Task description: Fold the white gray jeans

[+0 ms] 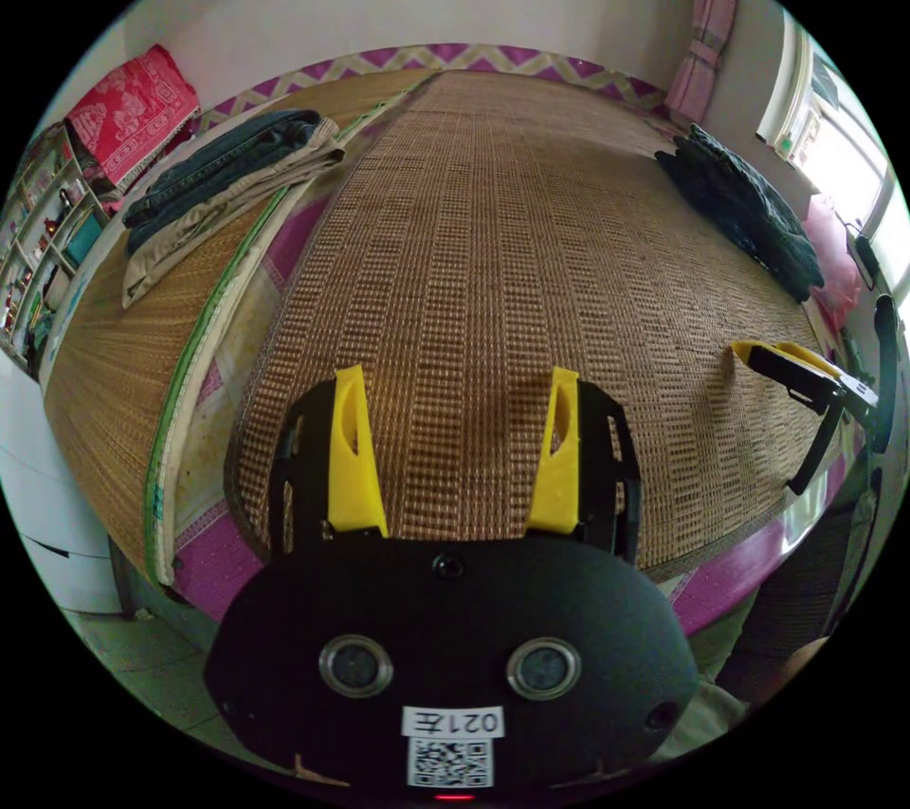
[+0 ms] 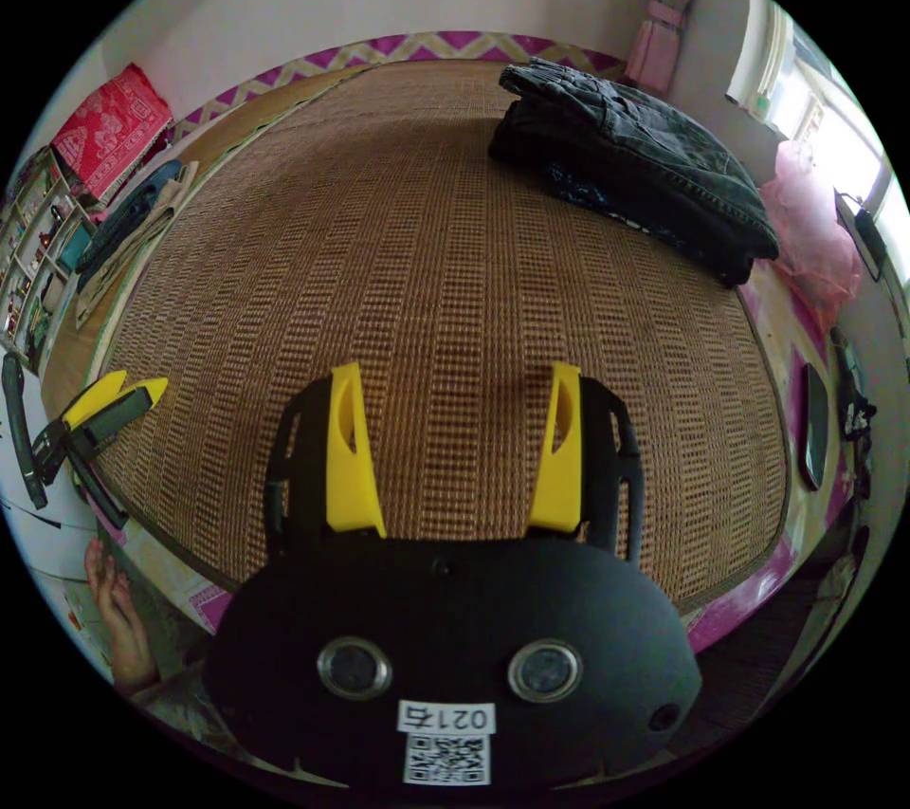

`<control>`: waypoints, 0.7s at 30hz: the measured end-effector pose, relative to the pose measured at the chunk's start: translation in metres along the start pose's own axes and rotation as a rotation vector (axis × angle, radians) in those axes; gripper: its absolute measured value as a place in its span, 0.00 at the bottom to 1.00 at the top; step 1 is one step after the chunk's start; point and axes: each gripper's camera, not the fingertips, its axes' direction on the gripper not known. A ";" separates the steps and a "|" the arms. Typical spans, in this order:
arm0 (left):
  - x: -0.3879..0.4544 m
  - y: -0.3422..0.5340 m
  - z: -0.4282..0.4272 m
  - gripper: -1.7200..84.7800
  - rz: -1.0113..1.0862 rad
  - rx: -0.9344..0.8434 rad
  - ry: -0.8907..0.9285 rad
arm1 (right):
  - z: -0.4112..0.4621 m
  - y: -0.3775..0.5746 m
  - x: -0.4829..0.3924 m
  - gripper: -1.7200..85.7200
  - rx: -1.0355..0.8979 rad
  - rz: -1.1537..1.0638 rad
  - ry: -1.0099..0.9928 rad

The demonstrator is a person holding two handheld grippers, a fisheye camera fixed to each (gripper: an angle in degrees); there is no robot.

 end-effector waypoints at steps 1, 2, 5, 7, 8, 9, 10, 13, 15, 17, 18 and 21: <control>0.000 0.000 0.000 0.31 0.000 0.000 0.000 | -0.001 0.000 0.000 0.32 0.000 0.000 0.000; 0.001 0.000 0.001 0.31 0.000 0.000 0.000 | -0.002 0.001 0.000 0.32 0.000 0.000 0.000; 0.002 0.000 0.002 0.31 0.000 0.000 -0.001 | -0.004 0.001 0.001 0.32 0.000 0.000 0.000; 0.002 -0.001 0.002 0.31 0.000 0.000 -0.001 | -0.006 0.002 0.001 0.32 0.000 0.000 0.000; 0.002 -0.001 0.002 0.31 0.000 0.000 -0.001 | -0.006 0.002 0.001 0.32 0.000 0.000 0.000; 0.003 -0.001 0.003 0.31 0.000 0.000 -0.001 | -0.007 0.002 0.001 0.32 0.000 0.000 0.000; 0.003 -0.001 0.003 0.31 0.000 0.000 -0.001 | -0.008 0.003 0.002 0.32 -0.001 0.000 0.000; 0.003 -0.001 0.004 0.31 0.000 0.000 -0.001 | -0.010 0.003 0.002 0.32 -0.001 0.000 0.000; 0.003 -0.001 0.004 0.31 0.000 0.000 -0.001 | -0.011 0.004 0.003 0.32 -0.001 0.000 0.000; 0.003 -0.001 0.004 0.31 0.001 0.000 -0.001 | -0.011 0.004 0.003 0.32 -0.001 0.000 0.000; 0.003 -0.001 0.005 0.31 0.001 0.000 -0.002 | -0.012 0.004 0.003 0.32 -0.001 0.000 0.000; 0.002 -0.001 0.005 0.31 0.001 0.000 -0.002 | -0.013 0.004 0.004 0.32 -0.001 0.000 0.000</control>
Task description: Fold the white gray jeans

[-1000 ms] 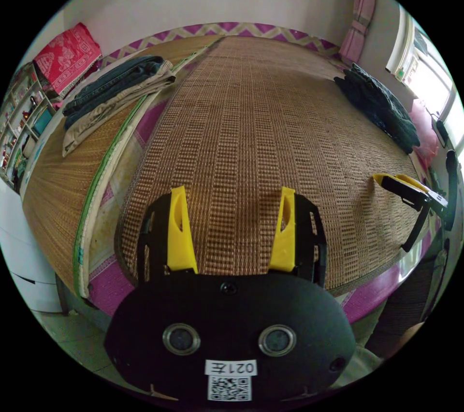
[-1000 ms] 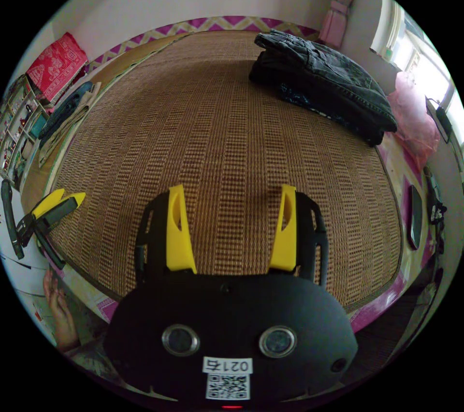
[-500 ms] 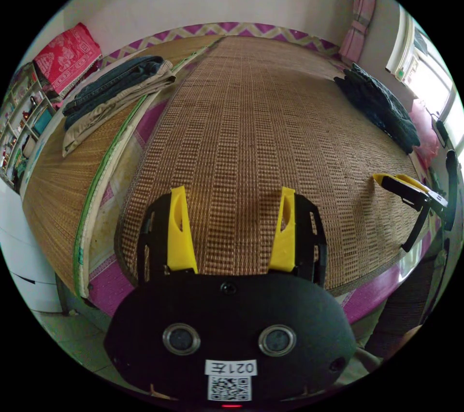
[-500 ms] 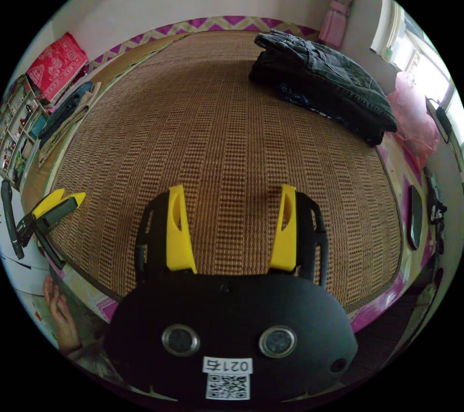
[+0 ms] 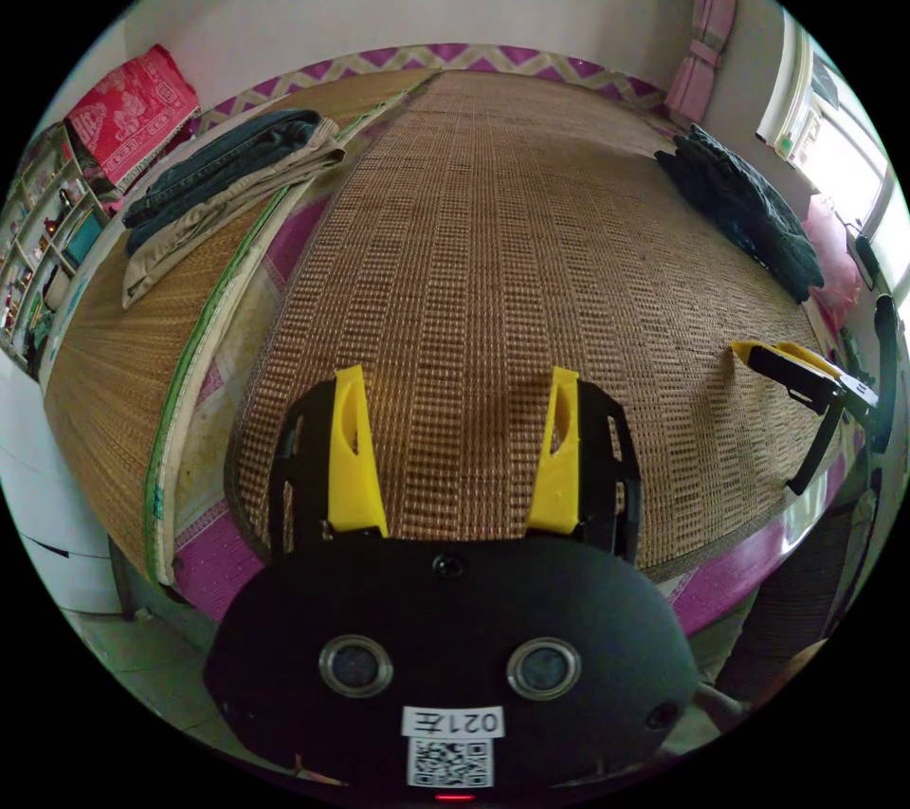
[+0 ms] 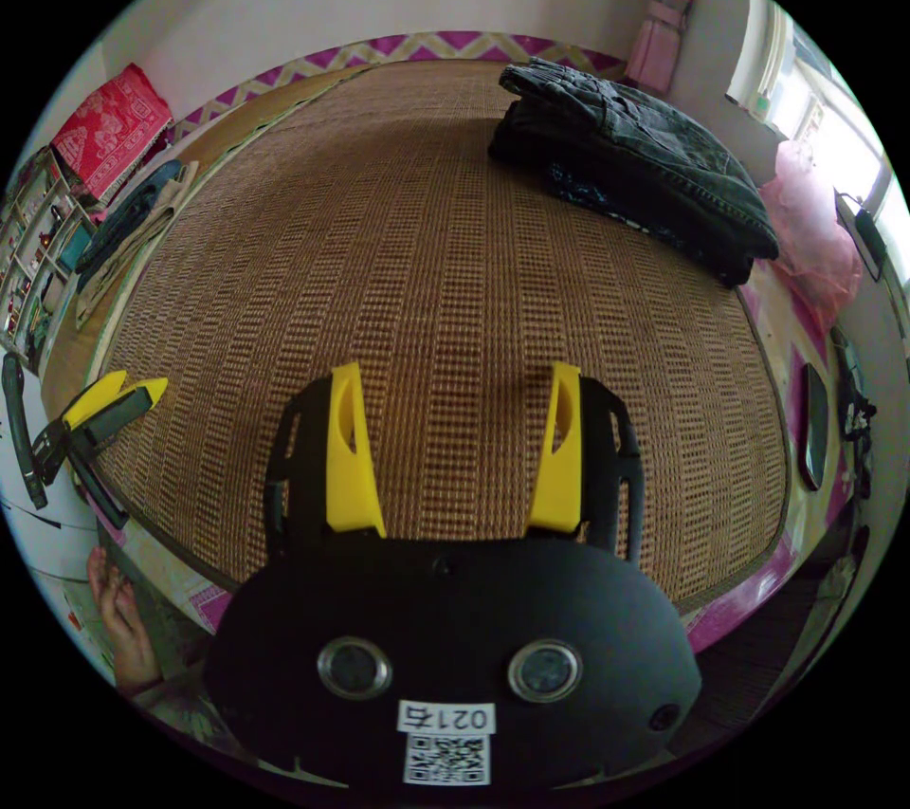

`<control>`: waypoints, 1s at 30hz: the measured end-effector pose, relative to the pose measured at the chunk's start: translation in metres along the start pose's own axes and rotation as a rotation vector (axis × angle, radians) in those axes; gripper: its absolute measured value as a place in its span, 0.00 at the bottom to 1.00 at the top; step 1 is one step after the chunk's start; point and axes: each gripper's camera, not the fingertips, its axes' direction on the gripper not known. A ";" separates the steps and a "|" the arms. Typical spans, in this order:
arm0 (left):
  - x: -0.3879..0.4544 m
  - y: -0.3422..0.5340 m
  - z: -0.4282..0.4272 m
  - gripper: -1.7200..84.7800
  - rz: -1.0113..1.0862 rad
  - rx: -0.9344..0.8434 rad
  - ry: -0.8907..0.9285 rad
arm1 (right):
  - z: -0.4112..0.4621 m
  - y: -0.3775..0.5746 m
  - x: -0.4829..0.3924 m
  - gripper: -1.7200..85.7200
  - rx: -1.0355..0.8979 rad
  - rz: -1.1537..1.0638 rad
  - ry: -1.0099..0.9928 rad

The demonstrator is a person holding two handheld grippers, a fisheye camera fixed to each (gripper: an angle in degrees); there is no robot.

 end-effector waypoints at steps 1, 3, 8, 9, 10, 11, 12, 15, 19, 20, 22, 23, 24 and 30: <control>0.000 0.000 0.000 0.31 0.000 0.000 0.000 | 0.000 0.000 0.000 0.32 0.000 0.000 0.000; -0.001 0.000 0.000 0.31 0.000 0.000 0.000 | -0.001 0.000 0.001 0.32 0.000 0.000 0.000; -0.002 -0.001 0.001 0.31 0.000 0.000 0.000 | -0.001 0.000 0.002 0.32 0.000 0.000 0.000; -0.002 -0.001 0.001 0.31 0.000 0.000 0.000 | -0.001 0.000 0.002 0.32 0.000 0.000 0.000; -0.002 -0.001 0.001 0.31 0.000 0.000 -0.001 | -0.001 0.000 0.002 0.32 0.000 0.000 0.000; -0.002 -0.001 0.001 0.31 0.000 0.000 -0.001 | -0.001 0.000 0.002 0.32 0.000 0.000 0.000; -0.003 -0.001 0.001 0.31 0.000 0.000 -0.001 | 0.000 0.000 0.003 0.32 0.000 0.000 0.000; -0.004 -0.001 0.002 0.31 0.000 0.000 -0.001 | 0.000 -0.001 0.003 0.32 0.000 0.000 0.001; -0.005 -0.001 0.002 0.31 0.000 0.000 -0.001 | 0.002 -0.002 0.004 0.32 0.000 0.000 0.001; -0.005 -0.001 0.002 0.31 0.000 0.000 -0.001 | 0.002 -0.002 0.004 0.32 0.000 0.000 0.001; -0.006 -0.002 0.002 0.31 0.000 0.000 -0.001 | 0.003 -0.002 0.005 0.32 0.000 0.000 0.001; -0.006 -0.002 0.002 0.31 0.000 0.000 -0.001 | 0.004 -0.002 0.005 0.32 0.000 0.000 0.001; -0.007 -0.002 0.002 0.31 0.000 0.000 -0.001 | 0.004 -0.003 0.005 0.32 0.000 0.000 0.001; -0.009 -0.002 0.001 0.31 0.000 0.000 -0.001 | 0.009 -0.005 0.006 0.32 0.000 0.000 0.002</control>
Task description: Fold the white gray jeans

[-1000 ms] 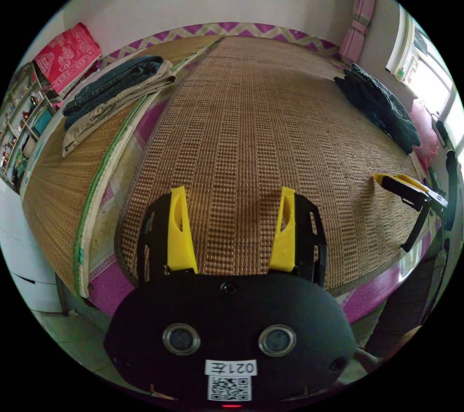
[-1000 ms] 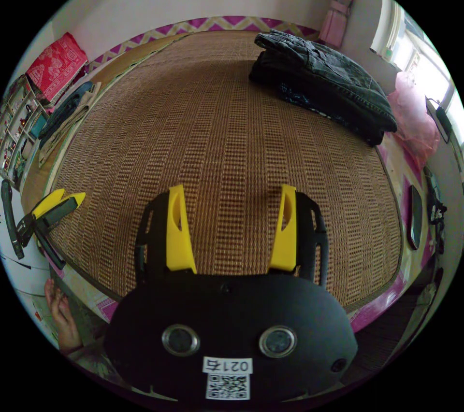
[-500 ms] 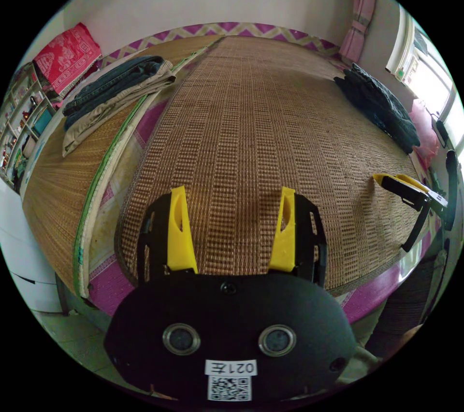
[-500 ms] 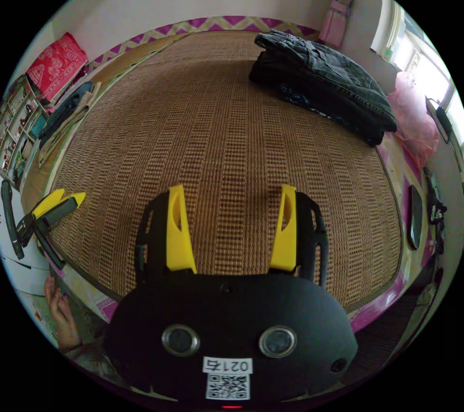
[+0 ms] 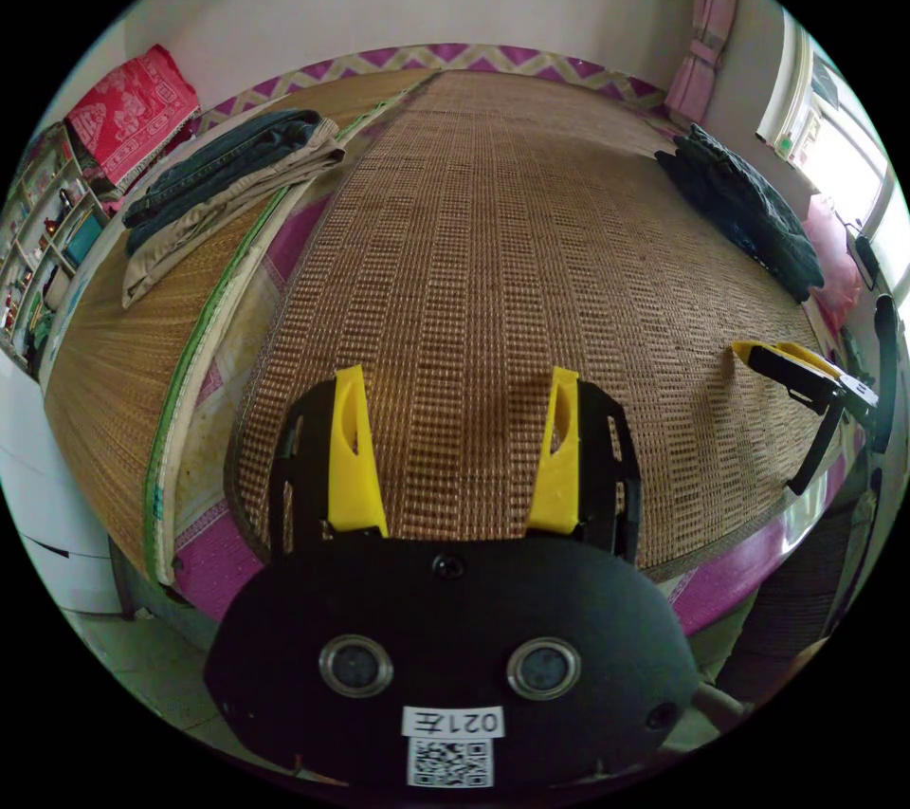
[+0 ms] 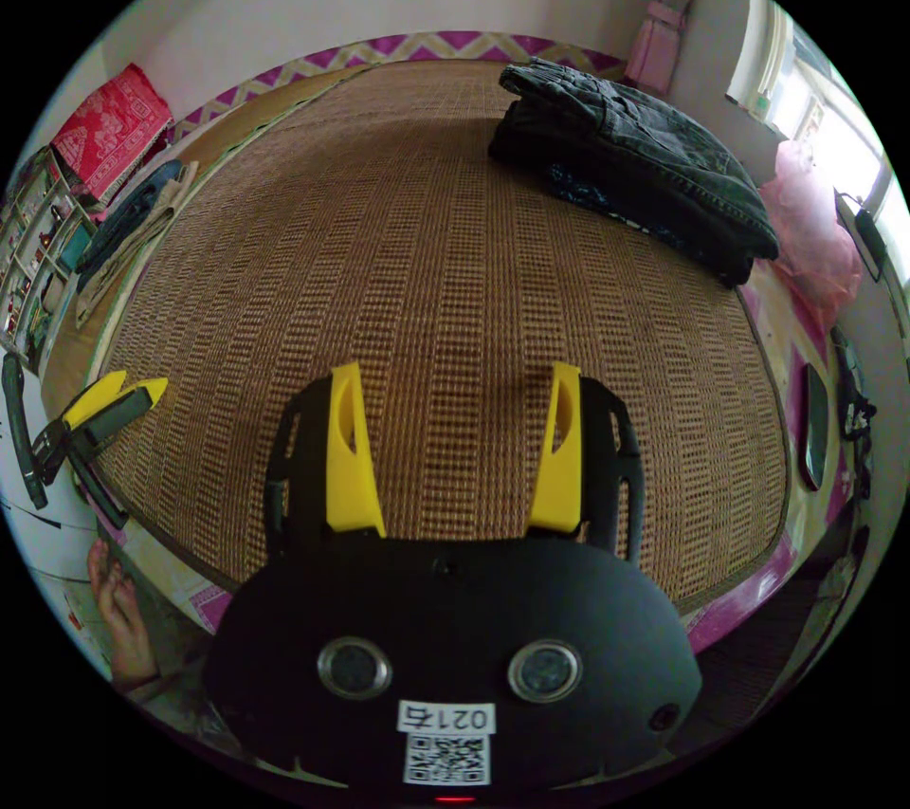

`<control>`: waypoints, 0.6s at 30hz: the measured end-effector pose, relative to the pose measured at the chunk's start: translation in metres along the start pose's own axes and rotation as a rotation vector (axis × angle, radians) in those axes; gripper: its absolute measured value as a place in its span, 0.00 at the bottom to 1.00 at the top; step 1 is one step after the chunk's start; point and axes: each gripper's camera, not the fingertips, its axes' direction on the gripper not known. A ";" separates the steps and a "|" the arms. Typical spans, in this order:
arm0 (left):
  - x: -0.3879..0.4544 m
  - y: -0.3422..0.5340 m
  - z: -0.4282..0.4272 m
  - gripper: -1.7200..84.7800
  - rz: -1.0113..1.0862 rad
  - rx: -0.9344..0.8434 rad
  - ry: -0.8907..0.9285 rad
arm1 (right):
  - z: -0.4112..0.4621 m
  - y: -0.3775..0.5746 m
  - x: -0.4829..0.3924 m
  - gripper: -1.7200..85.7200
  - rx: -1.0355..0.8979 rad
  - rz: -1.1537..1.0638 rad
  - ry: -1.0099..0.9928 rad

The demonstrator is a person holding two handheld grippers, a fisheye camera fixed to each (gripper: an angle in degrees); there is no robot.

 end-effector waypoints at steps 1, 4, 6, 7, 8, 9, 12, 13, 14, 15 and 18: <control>0.000 0.000 0.000 0.31 0.000 0.000 0.000 | 0.001 -0.001 0.000 0.32 0.000 0.000 0.000; -0.002 0.000 -0.001 0.31 0.000 0.000 0.000 | 0.004 -0.002 0.000 0.32 0.000 0.000 0.000; -0.002 0.000 -0.001 0.31 0.000 0.000 0.000 | 0.005 -0.003 0.000 0.32 0.000 0.000 0.001; -0.003 0.000 -0.001 0.31 0.000 0.000 0.000 | 0.006 -0.003 0.000 0.32 0.000 0.000 0.001; -0.003 0.000 -0.001 0.31 0.000 0.000 0.000 | 0.007 -0.004 0.000 0.32 0.000 0.000 0.001; -0.004 0.000 -0.002 0.31 0.000 0.000 0.000 | 0.008 -0.004 0.000 0.32 0.000 0.000 0.001; -0.005 0.001 -0.002 0.31 0.000 0.000 0.000 | 0.011 -0.006 0.000 0.32 0.001 0.000 0.001; -0.006 0.001 -0.003 0.31 0.000 0.000 0.000 | 0.013 -0.007 0.000 0.32 0.001 0.000 0.001; -0.006 0.001 -0.003 0.31 0.000 0.000 0.000 | 0.013 -0.007 -0.001 0.32 0.001 0.000 0.001; -0.007 0.001 -0.003 0.31 0.000 0.000 0.000 | 0.015 -0.008 -0.001 0.32 0.001 0.000 0.001; -0.008 0.002 -0.004 0.31 0.000 0.001 0.000 | 0.018 -0.010 -0.002 0.32 0.001 0.000 0.002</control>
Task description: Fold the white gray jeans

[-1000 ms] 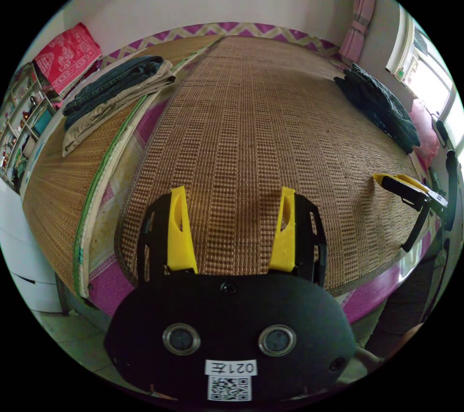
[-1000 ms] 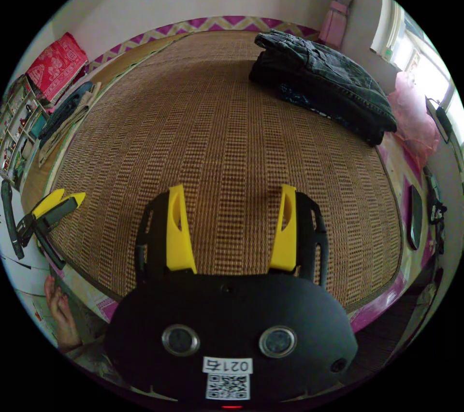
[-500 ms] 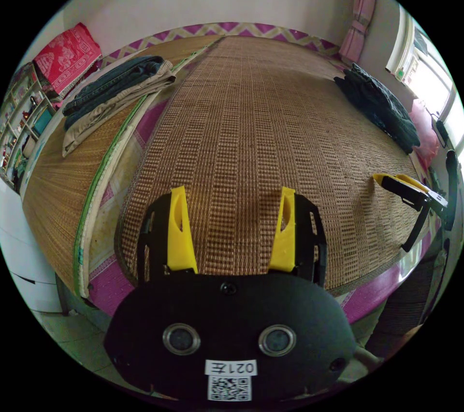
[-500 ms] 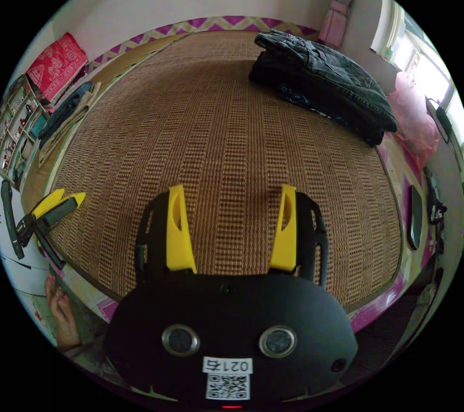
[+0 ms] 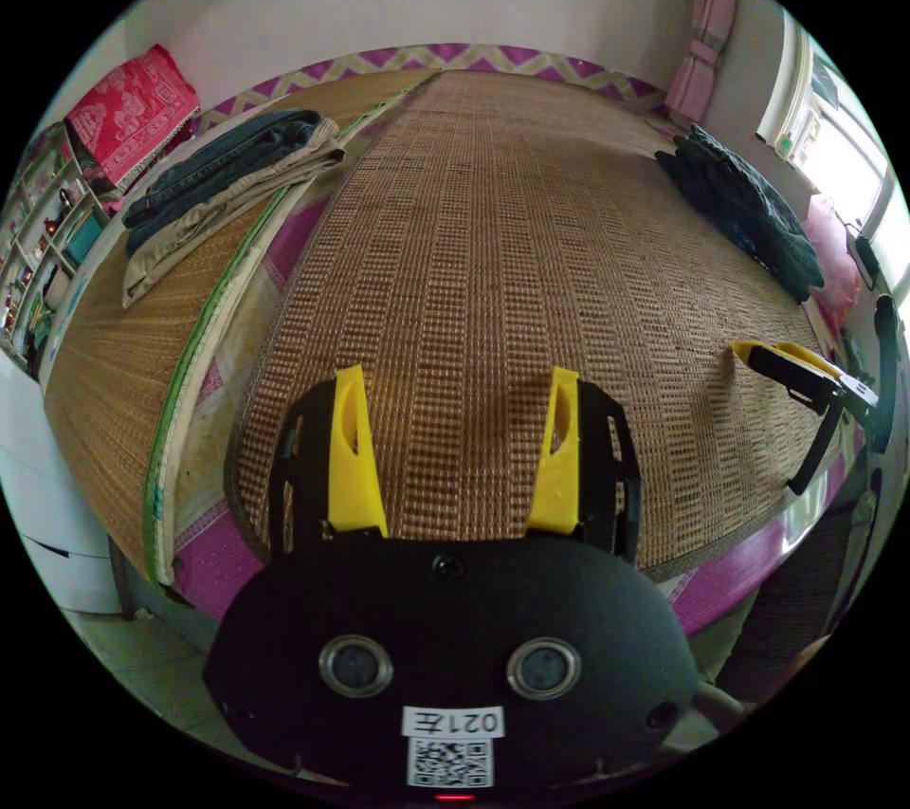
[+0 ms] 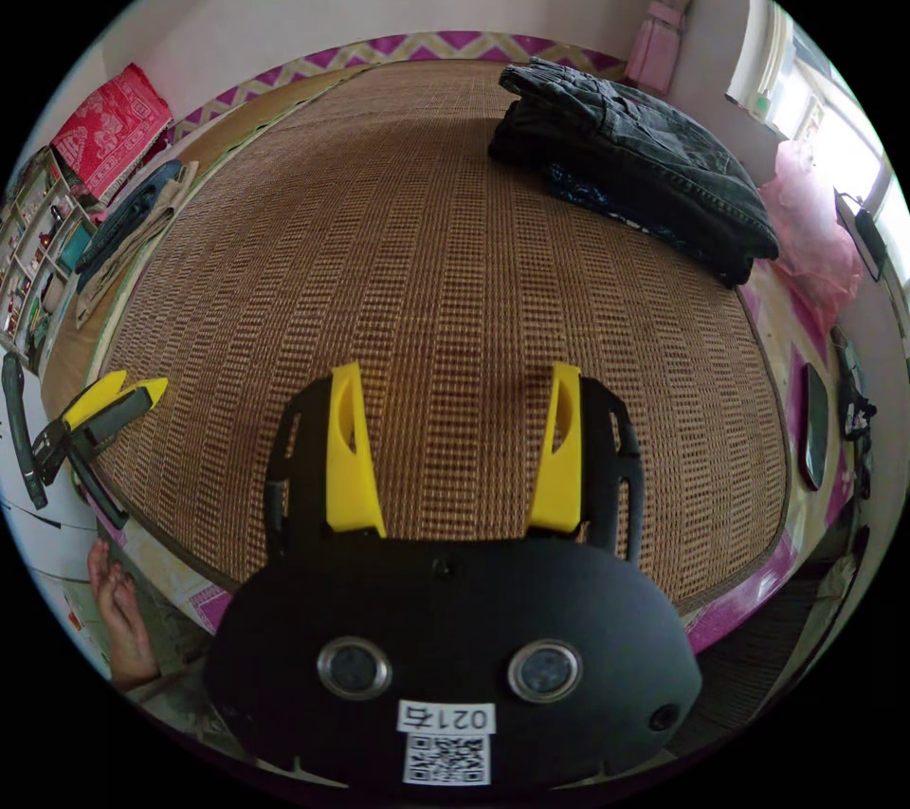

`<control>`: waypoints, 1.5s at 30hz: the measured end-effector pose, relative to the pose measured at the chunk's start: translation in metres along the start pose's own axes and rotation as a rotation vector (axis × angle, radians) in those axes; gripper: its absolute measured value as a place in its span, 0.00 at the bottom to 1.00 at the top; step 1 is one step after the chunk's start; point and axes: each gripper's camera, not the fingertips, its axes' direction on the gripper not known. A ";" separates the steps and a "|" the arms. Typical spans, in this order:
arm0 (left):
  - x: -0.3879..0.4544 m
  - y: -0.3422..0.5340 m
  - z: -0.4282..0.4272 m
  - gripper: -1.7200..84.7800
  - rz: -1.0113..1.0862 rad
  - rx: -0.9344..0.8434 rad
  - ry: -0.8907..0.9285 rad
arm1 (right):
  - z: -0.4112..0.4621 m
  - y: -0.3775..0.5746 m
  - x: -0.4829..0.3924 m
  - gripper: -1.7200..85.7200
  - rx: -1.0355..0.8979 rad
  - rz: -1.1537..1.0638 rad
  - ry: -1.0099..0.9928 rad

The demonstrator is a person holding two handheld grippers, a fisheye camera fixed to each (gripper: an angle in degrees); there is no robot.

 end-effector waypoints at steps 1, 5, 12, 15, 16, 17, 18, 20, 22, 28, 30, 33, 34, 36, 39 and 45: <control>-0.001 0.000 0.000 0.31 0.000 0.000 0.000 | 0.001 -0.001 -0.001 0.32 0.000 0.000 0.000; -0.003 0.001 -0.002 0.31 0.000 0.000 0.000 | 0.006 -0.003 -0.003 0.32 0.000 0.000 0.000; -0.007 0.005 -0.006 0.31 0.000 0.000 0.000 | 0.015 -0.008 -0.009 0.32 0.001 0.000 0.001; -0.009 0.006 -0.008 0.31 0.000 0.000 0.000 | 0.019 -0.010 -0.012 0.32 0.002 0.000 0.001; -0.010 0.007 -0.008 0.31 0.000 0.000 0.000 | 0.021 -0.010 -0.014 0.32 0.002 0.000 0.001; -0.010 0.008 -0.009 0.31 0.000 0.000 0.000 | 0.022 -0.011 -0.015 0.32 0.002 0.000 0.001; -0.011 0.009 -0.010 0.31 0.000 0.001 0.000 | 0.023 -0.012 -0.017 0.32 0.002 0.000 0.002; -0.012 0.010 -0.011 0.31 0.000 0.001 0.000 | 0.025 -0.013 -0.020 0.32 0.002 0.000 0.002; -0.014 0.012 -0.013 0.31 0.000 0.001 0.001 | 0.029 -0.014 -0.024 0.32 0.003 0.000 0.002; -0.018 0.018 -0.018 0.31 0.002 0.001 -0.001 | 0.036 -0.017 -0.038 0.32 0.001 -0.001 0.005; -0.021 0.020 -0.019 0.31 0.001 0.000 0.001 | 0.039 -0.019 -0.042 0.32 -0.002 0.016 0.015; -0.025 0.023 -0.021 0.31 -0.004 -0.004 0.007 | 0.042 -0.021 -0.051 0.32 0.003 0.029 0.016; -0.026 0.025 -0.022 0.31 -0.003 -0.004 0.007 | 0.044 -0.021 -0.055 0.32 0.000 0.018 0.010; -0.028 0.028 -0.024 0.30 -0.004 -0.004 0.007 | 0.046 -0.023 -0.060 0.32 0.000 0.012 0.009; -0.032 0.033 -0.029 0.24 -0.014 0.007 0.005 | 0.048 -0.023 -0.070 0.31 0.000 0.032 0.015; -0.052 0.066 -0.064 0.03 0.035 0.172 0.110 | 0.012 -0.013 -0.089 0.17 0.194 -0.071 0.012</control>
